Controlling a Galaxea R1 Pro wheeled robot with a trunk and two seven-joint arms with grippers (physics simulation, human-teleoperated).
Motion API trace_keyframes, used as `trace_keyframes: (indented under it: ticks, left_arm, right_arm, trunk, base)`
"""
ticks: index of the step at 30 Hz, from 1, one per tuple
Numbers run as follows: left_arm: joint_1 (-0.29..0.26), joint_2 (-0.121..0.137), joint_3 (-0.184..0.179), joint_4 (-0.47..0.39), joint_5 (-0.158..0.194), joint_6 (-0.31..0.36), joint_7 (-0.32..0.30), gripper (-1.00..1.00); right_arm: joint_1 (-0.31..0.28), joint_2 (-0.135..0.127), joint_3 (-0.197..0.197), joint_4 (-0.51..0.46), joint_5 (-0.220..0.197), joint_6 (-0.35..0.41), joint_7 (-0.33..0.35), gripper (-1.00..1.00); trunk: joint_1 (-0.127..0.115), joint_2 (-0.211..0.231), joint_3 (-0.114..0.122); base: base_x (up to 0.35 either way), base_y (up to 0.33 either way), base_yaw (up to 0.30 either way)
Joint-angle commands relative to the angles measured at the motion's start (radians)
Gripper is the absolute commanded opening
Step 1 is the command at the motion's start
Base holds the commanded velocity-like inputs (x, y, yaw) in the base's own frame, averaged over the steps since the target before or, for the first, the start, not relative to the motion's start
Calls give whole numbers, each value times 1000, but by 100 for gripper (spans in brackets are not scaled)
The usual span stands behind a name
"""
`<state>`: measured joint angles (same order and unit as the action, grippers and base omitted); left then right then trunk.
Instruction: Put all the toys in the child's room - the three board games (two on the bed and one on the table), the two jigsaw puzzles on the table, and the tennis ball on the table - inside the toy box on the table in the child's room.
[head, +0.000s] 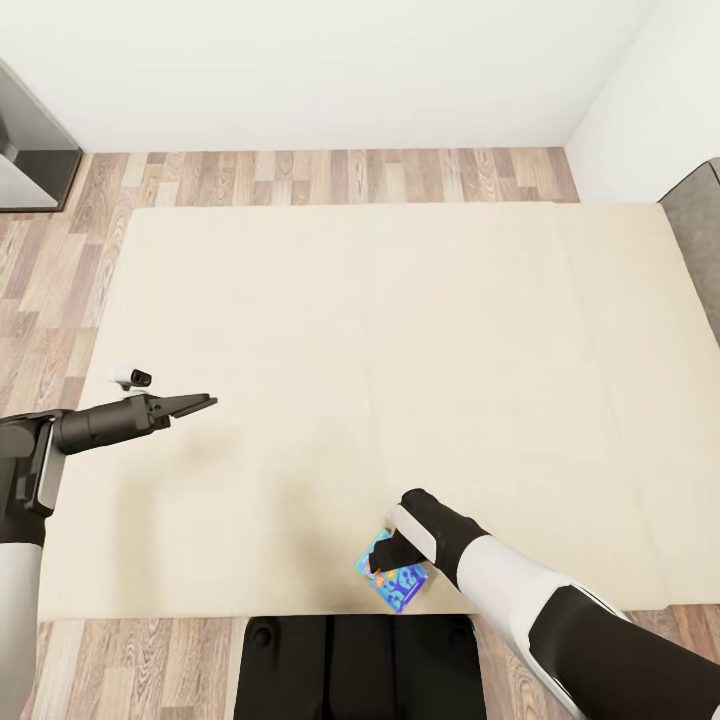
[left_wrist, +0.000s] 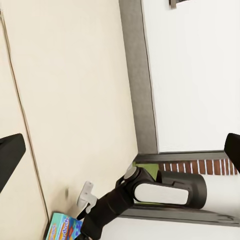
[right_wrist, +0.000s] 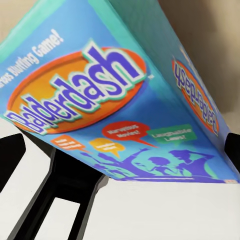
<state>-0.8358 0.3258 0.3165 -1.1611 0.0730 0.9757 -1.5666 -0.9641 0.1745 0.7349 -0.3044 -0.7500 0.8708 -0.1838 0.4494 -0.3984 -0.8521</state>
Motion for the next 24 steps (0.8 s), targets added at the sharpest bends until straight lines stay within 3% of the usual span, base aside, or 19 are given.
trace_keyframes:
  ticks: [1, 12, 24]
  left_arm:
    - [0, 0, 1, 0, -1, 11, -4, 100]
    - [0, -1, 10, 0, -1, 11, -4, 100]
    - [0, -1, 10, 0, -1, 11, -4, 100]
  right_arm:
    - [-1, 0, 5, 0, -11, 2, -8, 100]
    - [-1, 0, 6, 3, -11, 2, 82, 100]
    - [-1, 0, 6, 30, -15, 2, 92, 100]
  trunk:
    - [1, -2, -1]
    - [1, -2, -1]
    - [1, -2, -1]
  base:
    - [0, 0, 0]
    - [0, 0, 0]
    - [0, 0, 0]
